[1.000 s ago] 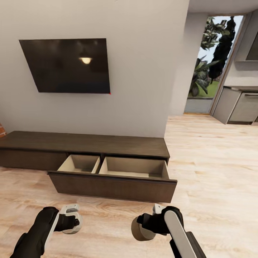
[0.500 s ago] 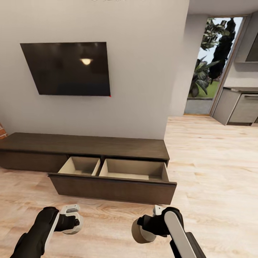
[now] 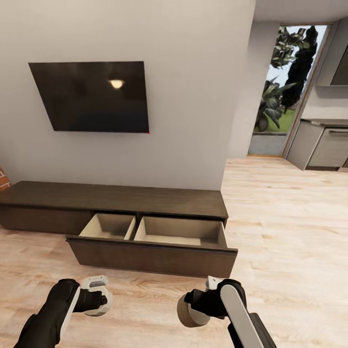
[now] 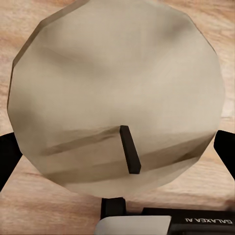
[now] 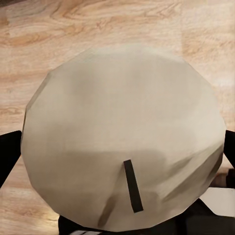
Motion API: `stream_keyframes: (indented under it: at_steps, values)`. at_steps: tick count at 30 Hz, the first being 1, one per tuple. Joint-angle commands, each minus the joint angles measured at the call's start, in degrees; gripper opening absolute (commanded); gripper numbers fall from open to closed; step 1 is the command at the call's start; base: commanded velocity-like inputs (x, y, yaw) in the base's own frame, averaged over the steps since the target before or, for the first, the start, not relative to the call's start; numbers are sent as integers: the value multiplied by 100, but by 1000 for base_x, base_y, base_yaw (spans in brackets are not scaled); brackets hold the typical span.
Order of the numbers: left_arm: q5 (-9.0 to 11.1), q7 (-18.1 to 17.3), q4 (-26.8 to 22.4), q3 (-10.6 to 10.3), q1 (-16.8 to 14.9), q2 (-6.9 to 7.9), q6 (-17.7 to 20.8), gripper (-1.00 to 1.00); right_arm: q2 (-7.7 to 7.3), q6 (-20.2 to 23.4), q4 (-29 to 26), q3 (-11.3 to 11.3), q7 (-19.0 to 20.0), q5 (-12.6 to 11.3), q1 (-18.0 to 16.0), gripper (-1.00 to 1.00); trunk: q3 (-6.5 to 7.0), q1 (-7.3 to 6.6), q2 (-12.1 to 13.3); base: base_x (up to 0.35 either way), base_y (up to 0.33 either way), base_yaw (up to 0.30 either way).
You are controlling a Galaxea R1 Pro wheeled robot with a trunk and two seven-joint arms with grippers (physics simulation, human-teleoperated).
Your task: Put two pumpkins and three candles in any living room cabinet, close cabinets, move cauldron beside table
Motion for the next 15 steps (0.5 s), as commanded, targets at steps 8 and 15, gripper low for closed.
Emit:
stream_keyframes:
  at_steps: [8,15]
  values:
    - [-1,2,0,0,0,0,0,-100,9,-16,9,2,-25,9,0,-100,144,-176,322,0,0,0]
    - [-1,2,0,7,0,0,26,-100,10,-12,1,3,-162,2,2,-100,270,-330,603,0,0,0]
